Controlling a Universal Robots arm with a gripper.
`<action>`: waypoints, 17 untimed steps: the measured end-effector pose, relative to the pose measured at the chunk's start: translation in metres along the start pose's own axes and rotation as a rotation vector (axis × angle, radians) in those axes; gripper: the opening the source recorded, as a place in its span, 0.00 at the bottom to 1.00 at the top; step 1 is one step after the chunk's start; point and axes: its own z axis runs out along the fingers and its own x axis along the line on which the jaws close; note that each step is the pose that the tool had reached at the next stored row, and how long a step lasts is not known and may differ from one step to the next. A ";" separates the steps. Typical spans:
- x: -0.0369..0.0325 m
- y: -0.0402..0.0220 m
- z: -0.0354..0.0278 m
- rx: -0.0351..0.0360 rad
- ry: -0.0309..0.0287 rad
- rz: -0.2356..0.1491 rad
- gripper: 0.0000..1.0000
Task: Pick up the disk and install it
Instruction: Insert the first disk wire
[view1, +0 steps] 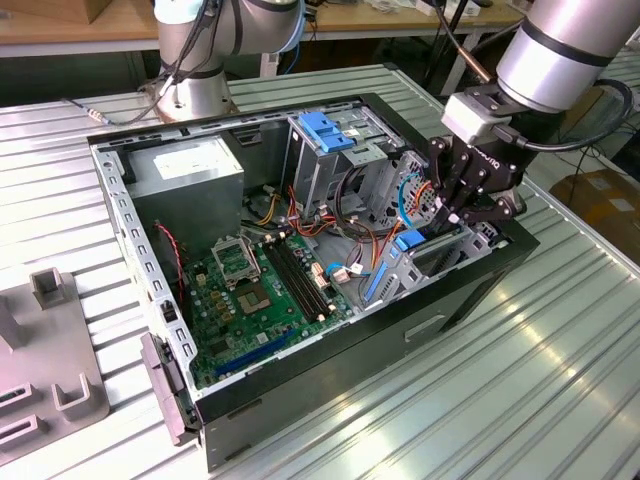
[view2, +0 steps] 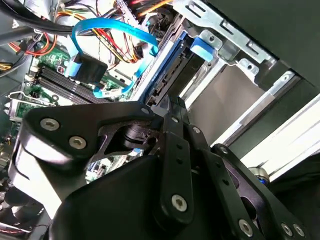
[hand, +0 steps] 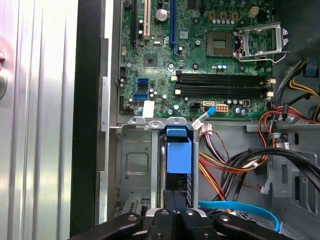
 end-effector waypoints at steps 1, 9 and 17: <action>-0.0012 -0.0031 -0.0036 -0.0037 0.0036 -0.006 0.10; -0.0015 -0.0031 -0.0114 -0.0045 0.0071 -0.007 0.10; -0.0015 -0.0030 -0.0146 -0.0045 0.0071 -0.008 0.10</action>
